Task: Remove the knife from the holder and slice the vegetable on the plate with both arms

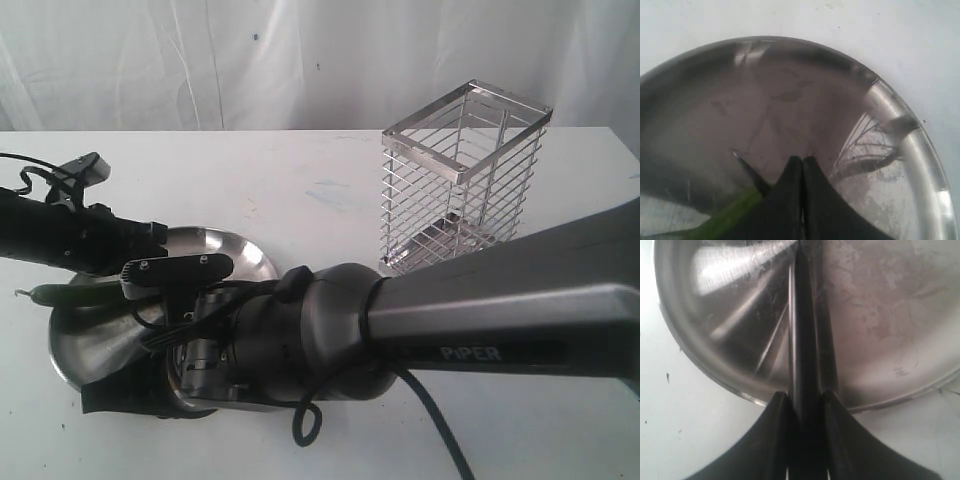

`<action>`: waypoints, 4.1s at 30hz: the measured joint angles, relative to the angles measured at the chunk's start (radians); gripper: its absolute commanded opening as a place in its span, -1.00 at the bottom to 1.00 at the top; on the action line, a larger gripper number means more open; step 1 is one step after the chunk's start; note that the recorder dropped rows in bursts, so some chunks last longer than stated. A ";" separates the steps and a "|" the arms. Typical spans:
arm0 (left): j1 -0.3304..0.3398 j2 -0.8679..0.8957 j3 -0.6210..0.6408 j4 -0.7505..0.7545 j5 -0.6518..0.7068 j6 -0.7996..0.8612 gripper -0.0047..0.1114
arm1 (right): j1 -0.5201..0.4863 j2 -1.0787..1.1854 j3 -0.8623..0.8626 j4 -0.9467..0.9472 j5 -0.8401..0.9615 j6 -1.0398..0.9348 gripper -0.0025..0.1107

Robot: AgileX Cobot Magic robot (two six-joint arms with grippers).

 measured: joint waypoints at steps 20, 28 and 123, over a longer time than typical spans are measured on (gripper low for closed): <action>-0.002 0.014 0.025 0.047 -0.072 0.002 -0.89 | 0.000 0.001 0.000 0.002 -0.003 -0.002 -0.96; 0.007 0.033 0.011 0.032 -0.054 0.002 -0.89 | 0.000 0.001 0.000 0.002 -0.005 -0.002 -0.96; 0.001 -0.082 -0.101 0.416 0.061 -0.265 -0.89 | -0.039 0.106 -0.154 0.242 0.053 -0.364 -0.96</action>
